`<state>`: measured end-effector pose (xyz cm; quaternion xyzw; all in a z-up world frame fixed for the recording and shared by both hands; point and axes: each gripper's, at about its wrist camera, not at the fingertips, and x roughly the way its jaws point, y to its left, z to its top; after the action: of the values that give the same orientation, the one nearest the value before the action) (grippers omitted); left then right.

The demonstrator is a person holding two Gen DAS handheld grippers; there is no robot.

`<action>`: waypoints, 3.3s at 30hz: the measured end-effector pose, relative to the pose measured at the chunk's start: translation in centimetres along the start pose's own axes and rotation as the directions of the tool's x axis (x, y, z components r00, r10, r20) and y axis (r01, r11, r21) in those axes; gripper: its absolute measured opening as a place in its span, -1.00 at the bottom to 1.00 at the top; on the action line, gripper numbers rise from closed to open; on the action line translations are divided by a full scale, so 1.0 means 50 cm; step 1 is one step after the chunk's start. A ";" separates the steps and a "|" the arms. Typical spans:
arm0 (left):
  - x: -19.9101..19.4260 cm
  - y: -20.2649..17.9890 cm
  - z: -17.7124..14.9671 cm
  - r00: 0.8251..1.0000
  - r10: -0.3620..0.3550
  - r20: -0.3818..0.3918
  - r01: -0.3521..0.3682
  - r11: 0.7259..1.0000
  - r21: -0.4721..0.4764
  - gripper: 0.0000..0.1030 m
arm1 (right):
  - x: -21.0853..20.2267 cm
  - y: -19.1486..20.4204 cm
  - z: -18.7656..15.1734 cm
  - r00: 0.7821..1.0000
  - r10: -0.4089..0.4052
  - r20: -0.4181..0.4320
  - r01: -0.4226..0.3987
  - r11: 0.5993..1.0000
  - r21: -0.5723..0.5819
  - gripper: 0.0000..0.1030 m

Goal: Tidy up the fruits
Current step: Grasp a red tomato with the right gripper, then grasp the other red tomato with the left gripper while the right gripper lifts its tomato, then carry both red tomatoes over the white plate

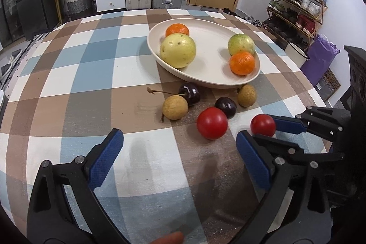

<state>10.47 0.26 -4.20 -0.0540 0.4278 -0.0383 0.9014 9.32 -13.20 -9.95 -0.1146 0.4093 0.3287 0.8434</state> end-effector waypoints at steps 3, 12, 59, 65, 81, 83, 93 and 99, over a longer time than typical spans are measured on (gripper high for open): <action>0.007 -0.013 -0.001 1.000 -0.007 -0.013 0.007 1.000 0.025 0.63 | -0.012 -0.017 -0.005 1.000 -0.009 0.009 0.008 1.000 0.028 -0.42; 0.035 -0.038 0.003 0.999 -0.037 -0.035 0.039 0.997 0.064 0.18 | -0.028 -0.059 -0.022 0.999 -0.046 0.016 0.044 0.994 0.104 -0.42; -0.068 -0.072 0.089 0.983 -0.110 0.145 0.092 0.988 0.121 -0.44 | -0.118 -0.068 0.048 0.988 -0.036 0.149 0.018 0.993 0.120 -0.43; -0.058 -0.073 0.115 0.981 -0.111 0.158 0.092 0.988 0.124 -0.44 | -0.117 -0.086 0.079 0.986 -0.035 0.163 0.015 0.992 0.123 -0.43; 0.009 -0.056 0.180 0.984 -0.102 0.144 0.086 0.990 0.110 -0.44 | -0.057 -0.121 0.168 0.984 -0.013 0.177 -0.015 0.987 0.158 -0.43; 0.024 -0.055 0.187 0.985 -0.100 0.140 0.085 0.990 0.111 -0.44 | -0.044 -0.126 0.178 0.985 -0.016 0.174 -0.012 0.987 0.158 -0.43; 0.081 -0.059 0.209 0.990 -0.074 0.119 0.058 0.989 0.132 -0.44 | 0.022 -0.167 0.207 0.989 -0.027 0.145 0.001 0.984 0.179 -0.42; 0.102 -0.059 0.220 0.991 -0.058 0.124 0.040 0.989 0.141 -0.44 | 0.046 -0.187 0.216 0.991 -0.028 0.133 0.002 0.982 0.190 -0.42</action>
<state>22.14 -2.54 -0.84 -0.0043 0.3642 -0.0865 0.9273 23.05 -14.22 -5.53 -0.0143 0.3798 0.2890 0.8787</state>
